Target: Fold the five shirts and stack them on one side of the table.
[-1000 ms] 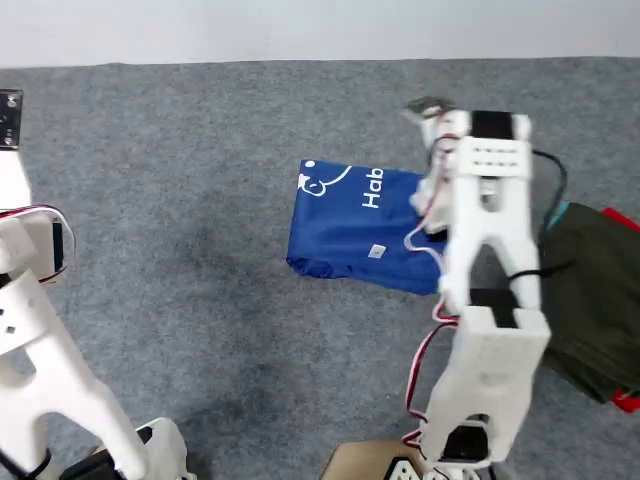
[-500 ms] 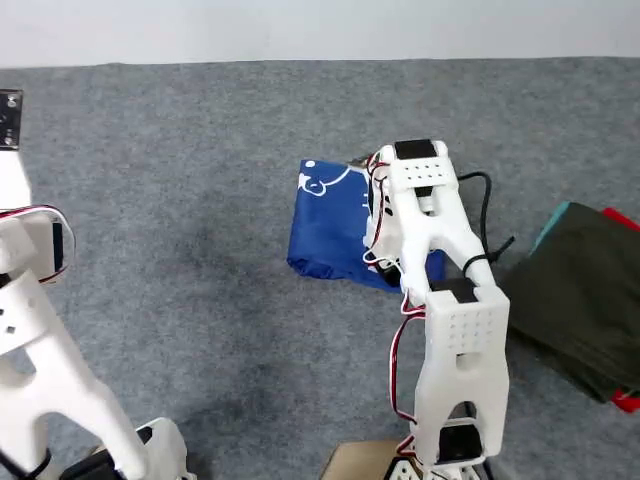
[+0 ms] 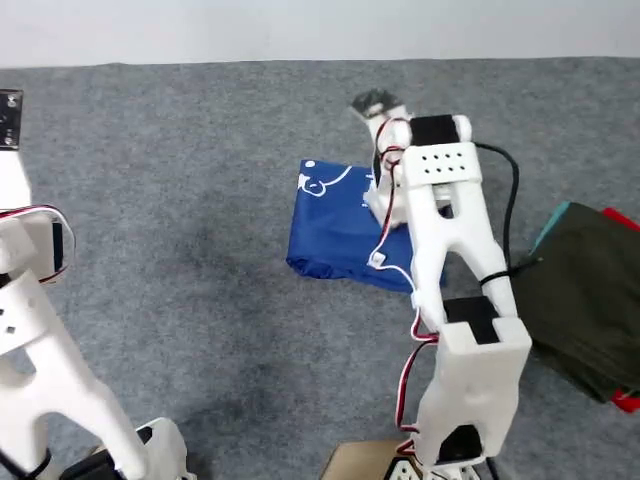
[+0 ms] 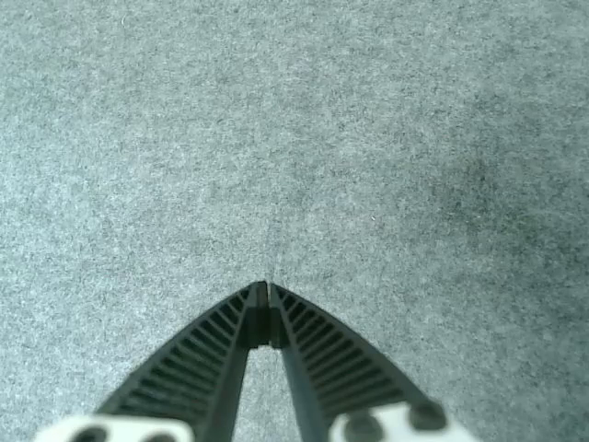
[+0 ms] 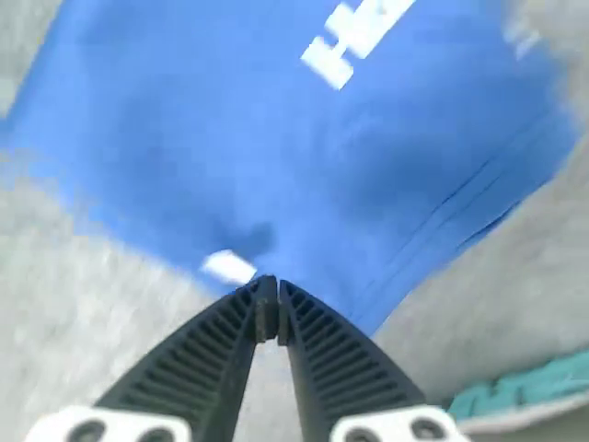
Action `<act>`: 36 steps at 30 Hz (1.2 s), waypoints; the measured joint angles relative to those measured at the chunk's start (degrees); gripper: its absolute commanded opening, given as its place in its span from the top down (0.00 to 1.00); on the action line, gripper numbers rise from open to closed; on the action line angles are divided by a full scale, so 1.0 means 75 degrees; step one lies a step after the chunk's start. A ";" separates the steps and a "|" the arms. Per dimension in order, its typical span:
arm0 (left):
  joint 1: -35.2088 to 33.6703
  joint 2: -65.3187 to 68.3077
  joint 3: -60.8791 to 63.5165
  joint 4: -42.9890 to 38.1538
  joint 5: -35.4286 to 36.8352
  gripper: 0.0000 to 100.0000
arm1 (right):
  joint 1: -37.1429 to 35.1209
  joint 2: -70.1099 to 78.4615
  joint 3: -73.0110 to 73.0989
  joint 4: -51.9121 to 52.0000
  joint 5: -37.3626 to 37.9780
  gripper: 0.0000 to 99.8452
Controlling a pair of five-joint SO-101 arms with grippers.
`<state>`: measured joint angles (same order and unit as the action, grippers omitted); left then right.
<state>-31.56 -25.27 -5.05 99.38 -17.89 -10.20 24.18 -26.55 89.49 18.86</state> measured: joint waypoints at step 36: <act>0.0000 -0.0070 0.0023 0.0000 -0.0492 0.99 | 0.0281 0.1055 0.0000 -0.2040 0.0000 0.91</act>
<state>-31.56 -25.80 -4.88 99.38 -21.58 -8.09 32.09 -26.55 74.20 18.86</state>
